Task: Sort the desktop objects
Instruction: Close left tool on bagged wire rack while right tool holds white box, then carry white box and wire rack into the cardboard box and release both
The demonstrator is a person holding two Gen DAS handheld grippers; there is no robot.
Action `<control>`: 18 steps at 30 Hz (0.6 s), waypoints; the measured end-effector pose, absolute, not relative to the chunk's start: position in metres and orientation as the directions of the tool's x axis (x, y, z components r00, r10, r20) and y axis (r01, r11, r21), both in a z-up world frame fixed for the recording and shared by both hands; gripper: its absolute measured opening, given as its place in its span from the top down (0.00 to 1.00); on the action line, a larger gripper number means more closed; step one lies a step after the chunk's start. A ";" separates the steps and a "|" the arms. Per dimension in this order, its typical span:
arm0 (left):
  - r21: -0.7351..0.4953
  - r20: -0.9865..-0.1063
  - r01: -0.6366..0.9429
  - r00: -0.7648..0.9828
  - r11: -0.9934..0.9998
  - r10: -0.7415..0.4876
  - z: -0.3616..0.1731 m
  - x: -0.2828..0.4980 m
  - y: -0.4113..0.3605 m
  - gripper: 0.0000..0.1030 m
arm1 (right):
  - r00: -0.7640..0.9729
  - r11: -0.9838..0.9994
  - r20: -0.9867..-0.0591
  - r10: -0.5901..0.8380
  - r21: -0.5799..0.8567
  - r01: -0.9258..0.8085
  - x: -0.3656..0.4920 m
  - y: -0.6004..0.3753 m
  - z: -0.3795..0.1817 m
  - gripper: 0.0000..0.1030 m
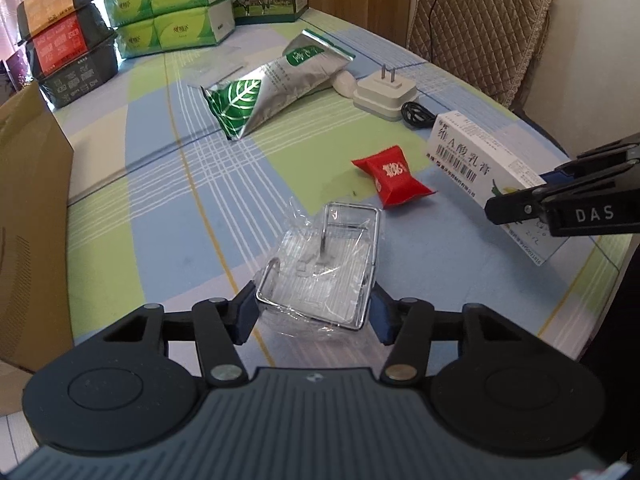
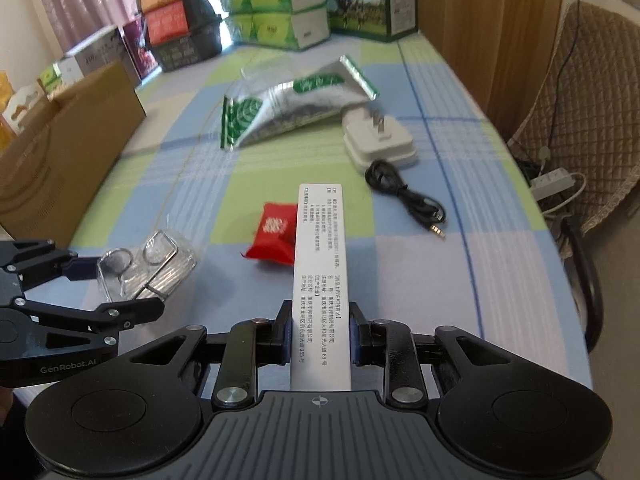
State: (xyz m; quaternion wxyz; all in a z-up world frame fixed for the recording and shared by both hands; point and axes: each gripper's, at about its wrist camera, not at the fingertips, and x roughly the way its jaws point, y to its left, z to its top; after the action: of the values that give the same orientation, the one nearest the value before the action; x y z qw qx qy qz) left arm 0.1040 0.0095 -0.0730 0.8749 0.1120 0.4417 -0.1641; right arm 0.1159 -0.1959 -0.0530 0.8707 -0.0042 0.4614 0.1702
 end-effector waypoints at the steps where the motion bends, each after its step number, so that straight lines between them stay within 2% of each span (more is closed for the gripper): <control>1: 0.050 -0.806 0.382 0.561 0.923 -0.188 -0.068 0.102 0.010 0.51 | 0.524 0.942 -0.799 0.295 0.151 -0.301 0.113 -0.196 -0.048 0.78; 10: 0.067 -0.763 0.316 0.627 0.947 -0.155 -0.013 0.087 0.031 0.51 | 0.572 0.921 -0.743 0.349 0.159 -0.356 0.093 -0.174 0.006 0.78; 18: 0.110 -0.721 0.230 0.688 0.967 -0.081 0.038 0.069 0.081 0.51 | 0.556 0.864 -0.698 0.451 0.186 -0.468 0.083 -0.110 0.042 0.78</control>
State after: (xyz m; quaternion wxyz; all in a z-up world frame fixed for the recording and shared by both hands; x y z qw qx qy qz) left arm 0.0689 0.0812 0.0383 0.9136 0.0962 0.3857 -0.0852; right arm 0.0830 -0.1097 0.0417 0.8819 -0.0107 0.3927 0.2606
